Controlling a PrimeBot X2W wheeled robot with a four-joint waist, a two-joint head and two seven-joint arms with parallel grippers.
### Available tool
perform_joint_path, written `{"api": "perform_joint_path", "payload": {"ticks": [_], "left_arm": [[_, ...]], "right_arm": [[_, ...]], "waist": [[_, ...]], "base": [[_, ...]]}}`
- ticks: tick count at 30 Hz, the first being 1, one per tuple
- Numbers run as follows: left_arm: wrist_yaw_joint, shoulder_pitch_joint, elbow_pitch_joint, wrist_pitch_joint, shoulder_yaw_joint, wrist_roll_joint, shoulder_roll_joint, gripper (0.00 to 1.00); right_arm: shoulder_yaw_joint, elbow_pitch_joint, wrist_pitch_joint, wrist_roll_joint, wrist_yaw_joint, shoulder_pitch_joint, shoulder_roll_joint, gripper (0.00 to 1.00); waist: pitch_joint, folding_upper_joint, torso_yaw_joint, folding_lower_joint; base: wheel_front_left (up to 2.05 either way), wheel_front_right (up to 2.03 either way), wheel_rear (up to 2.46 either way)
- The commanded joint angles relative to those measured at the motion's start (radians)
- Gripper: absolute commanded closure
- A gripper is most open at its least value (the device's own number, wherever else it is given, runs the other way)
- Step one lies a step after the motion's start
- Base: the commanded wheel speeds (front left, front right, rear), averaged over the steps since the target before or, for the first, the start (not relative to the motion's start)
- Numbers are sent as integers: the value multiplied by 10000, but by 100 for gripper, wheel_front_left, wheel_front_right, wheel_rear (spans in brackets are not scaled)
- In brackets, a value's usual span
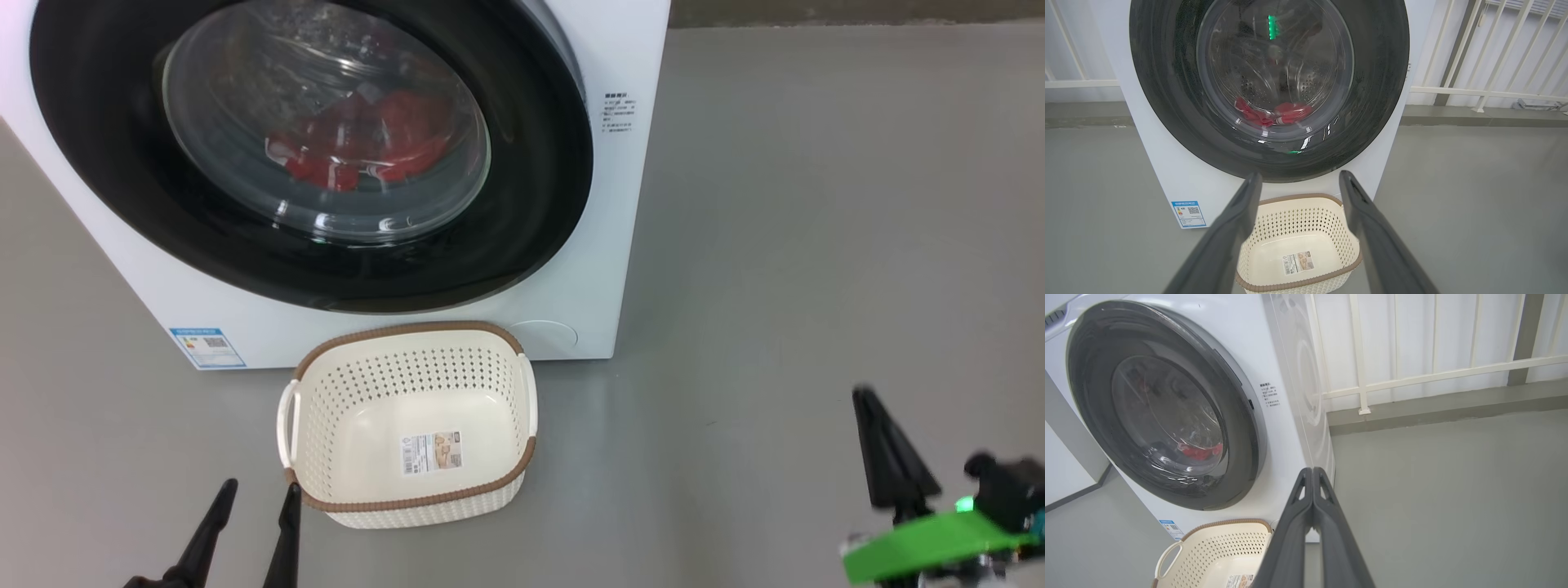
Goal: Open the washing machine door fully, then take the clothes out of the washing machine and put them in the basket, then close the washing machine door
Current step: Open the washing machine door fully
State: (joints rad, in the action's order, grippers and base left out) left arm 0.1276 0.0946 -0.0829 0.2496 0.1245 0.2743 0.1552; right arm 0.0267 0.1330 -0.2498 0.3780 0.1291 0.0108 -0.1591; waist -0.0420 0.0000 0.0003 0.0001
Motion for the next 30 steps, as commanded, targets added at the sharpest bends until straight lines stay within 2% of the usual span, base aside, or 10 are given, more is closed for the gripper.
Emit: {"api": "perform_joint_path", "payload": {"ticks": [1, 6, 16, 20, 22, 24, 30], "left_arm": [[31, -482, 301, 122, -373, -75, 93, 0], [31, -743, 343, 122, -249, -47, 117, 0], [31, -1524, 422, 122, 53, 91, 123, 0], [31, -1855, 429, 122, 159, 151, 129, 0], [31, -1985, 418, 122, 194, 184, 134, 0], [31, -2096, 423, 122, 232, 217, 139, 0], [31, -2429, 449, 122, 366, 311, 177, 0]], "right_arm": [[-278, -366, -120, 284, 16, 748, -89, 100], [-289, -256, -120, 1358, 16, 2305, 4, 100], [-267, 768, -120, 2481, 16, 4600, -33, 100], [-576, 1624, -120, 3173, 16, 5578, -378, 100], [-837, 2127, -14, 4023, 16, 6134, -447, 100], [-1199, 2587, 123, 4434, 16, 6707, -815, 100], [-2279, 3424, 631, 6112, 16, 8271, -1371, 100]], "waist": [[-65, 0, -21, 0], [-336, 0, 73, 0], [-939, 0, 655, 0], [-1231, 0, 844, 0], [-1345, 0, 910, 0], [-1469, 0, 977, 0], [-1850, 0, 1154, 0]], "base": [[0, 0, 0], [0, 0, 0], [0, 0, 0], [0, 0, 0], [0, 0, 0], [0, 0, 0], [0, 0, 0]]}}
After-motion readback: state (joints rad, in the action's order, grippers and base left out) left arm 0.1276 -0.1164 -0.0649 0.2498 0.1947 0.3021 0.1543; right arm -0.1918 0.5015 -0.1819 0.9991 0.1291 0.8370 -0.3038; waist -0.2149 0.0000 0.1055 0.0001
